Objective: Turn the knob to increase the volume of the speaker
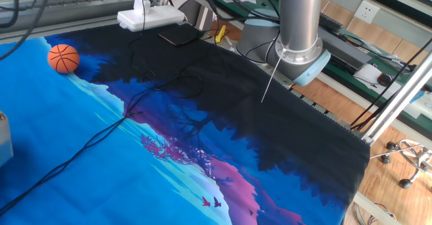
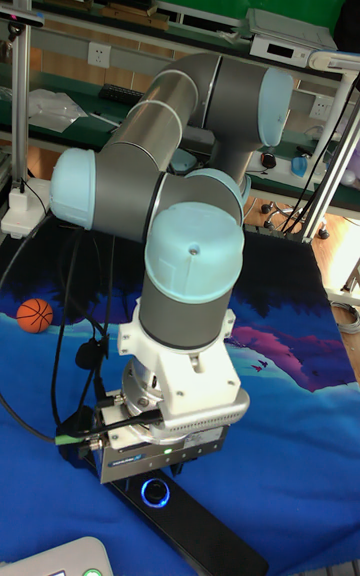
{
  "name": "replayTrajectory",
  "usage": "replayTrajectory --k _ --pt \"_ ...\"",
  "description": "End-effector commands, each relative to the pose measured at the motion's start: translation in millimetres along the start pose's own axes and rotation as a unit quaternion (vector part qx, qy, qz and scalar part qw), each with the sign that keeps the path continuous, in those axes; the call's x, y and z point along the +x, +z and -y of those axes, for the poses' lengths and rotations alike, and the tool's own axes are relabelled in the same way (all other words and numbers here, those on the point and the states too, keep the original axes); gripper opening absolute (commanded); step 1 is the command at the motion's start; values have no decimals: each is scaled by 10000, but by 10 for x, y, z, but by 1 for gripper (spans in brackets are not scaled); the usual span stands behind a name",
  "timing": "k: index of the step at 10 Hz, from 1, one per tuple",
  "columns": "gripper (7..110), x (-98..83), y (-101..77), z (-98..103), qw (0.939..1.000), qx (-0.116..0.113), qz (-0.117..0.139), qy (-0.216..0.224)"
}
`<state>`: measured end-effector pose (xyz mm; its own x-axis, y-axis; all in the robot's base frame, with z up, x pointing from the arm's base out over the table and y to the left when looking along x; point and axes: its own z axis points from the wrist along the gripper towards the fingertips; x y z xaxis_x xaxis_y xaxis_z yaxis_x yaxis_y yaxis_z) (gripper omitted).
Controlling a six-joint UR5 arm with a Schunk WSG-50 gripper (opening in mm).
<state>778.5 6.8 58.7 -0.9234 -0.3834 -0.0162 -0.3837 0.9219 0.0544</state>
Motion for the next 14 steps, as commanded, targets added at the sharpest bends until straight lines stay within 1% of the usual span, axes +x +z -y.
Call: replayTrajectory --k 1,2,4,5,6,8,9,11,12,13,14 --pt "44 -44 30 -84 9973 -134 74 -712" --pt "44 -34 24 -52 9952 -60 46 -971" --pt "44 -42 31 -54 9918 -46 20 -1276" --pt "44 -64 59 -69 9890 -56 17 -1481" --pt "22 -74 68 -99 9874 -109 31 -1580" --pt "22 -128 57 -77 9855 -40 97 -1693" --pt "22 -132 60 -60 9838 -11 69 -1791" --pt "22 -147 73 -118 9802 -139 81 -1973" --pt "44 -152 63 -140 9773 -201 98 -2108" --pt "44 -160 56 -156 9770 -226 116 -2116" --pt "44 -208 43 -161 9766 -209 207 -2129"
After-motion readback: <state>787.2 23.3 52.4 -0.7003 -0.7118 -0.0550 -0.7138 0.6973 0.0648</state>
